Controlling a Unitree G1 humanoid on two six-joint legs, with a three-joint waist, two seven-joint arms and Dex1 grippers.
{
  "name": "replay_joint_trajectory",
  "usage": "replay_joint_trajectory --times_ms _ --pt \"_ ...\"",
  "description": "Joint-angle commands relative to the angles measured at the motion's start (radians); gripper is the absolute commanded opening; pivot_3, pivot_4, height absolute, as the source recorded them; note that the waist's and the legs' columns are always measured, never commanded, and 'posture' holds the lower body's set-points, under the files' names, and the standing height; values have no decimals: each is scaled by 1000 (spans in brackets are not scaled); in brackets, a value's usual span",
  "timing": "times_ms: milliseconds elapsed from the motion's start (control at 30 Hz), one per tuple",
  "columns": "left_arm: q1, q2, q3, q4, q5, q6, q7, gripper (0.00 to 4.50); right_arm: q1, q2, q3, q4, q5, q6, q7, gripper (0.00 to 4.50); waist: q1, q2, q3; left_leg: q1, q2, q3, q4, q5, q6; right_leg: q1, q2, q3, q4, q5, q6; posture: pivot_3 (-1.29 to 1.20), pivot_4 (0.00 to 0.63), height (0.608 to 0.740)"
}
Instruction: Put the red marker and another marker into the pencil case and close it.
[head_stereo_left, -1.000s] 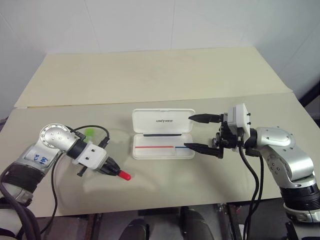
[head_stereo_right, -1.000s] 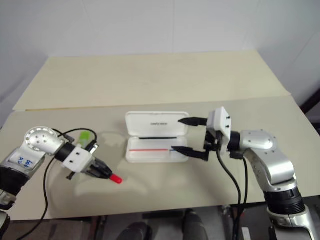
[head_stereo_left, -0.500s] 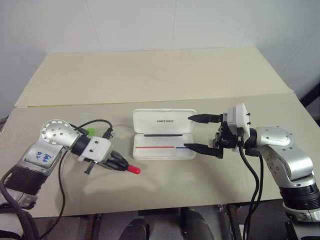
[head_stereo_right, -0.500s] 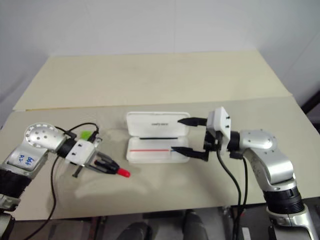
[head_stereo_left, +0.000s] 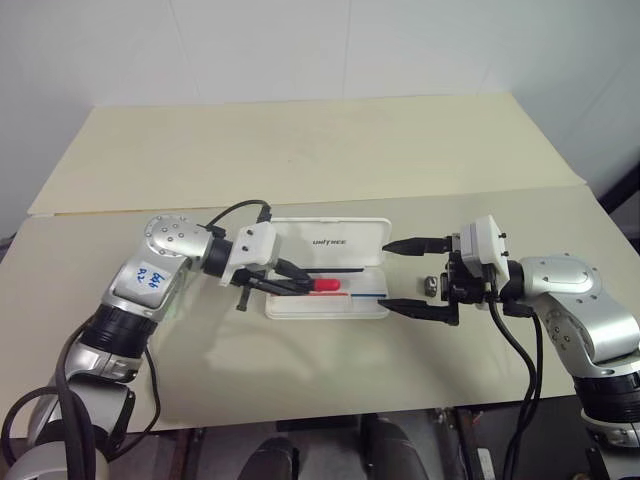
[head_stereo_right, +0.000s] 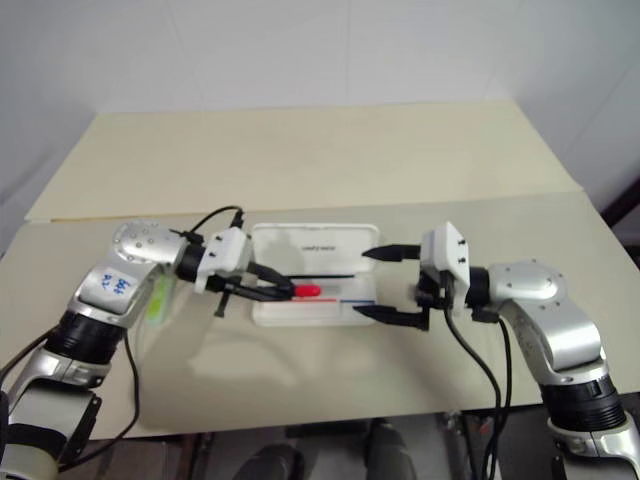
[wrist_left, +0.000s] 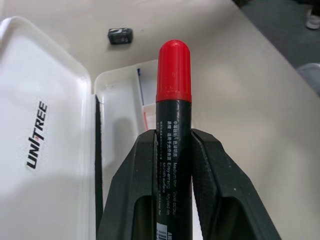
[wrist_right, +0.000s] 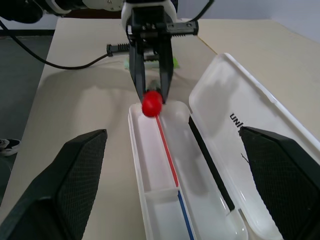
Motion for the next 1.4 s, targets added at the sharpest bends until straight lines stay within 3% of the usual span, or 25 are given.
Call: replay_joint_trajectory --times_ms 33,867,1233,1267,1400 --pt "-30 -36 -10 9 44 17 44 563 5 -13 -41 -34 12 -7 -9 4500 2 0 0 0 0 0 0 0 0 0 0 0 0 0 0 0 150 740" --pt "-53 -145 -47 90 185 1 137 563 24 1 -42 -71 27 -4 -75 4500 23 0 0 0 0 0 0 0 0 0 0 0 -1 0 0 0 150 740" --pt "-58 -196 -56 101 201 -10 155 4241 32 5 -39 -81 34 -2 -87 4500 21 0 0 0 0 0 0 0 0 0 0 0 -1 0 0 0 150 740" --pt "-57 -194 -54 96 199 -7 153 4482 33 6 -38 -81 34 -2 -87 4500 21 0 0 0 0 0 0 0 0 0 0 0 -1 0 0 0 150 740" --pt "-49 -177 -40 63 182 -3 136 4482 27 11 -31 -74 31 -5 -86 4500 22 0 0 0 0 0 0 0 0 0 0 0 -1 0 0 0 150 740"
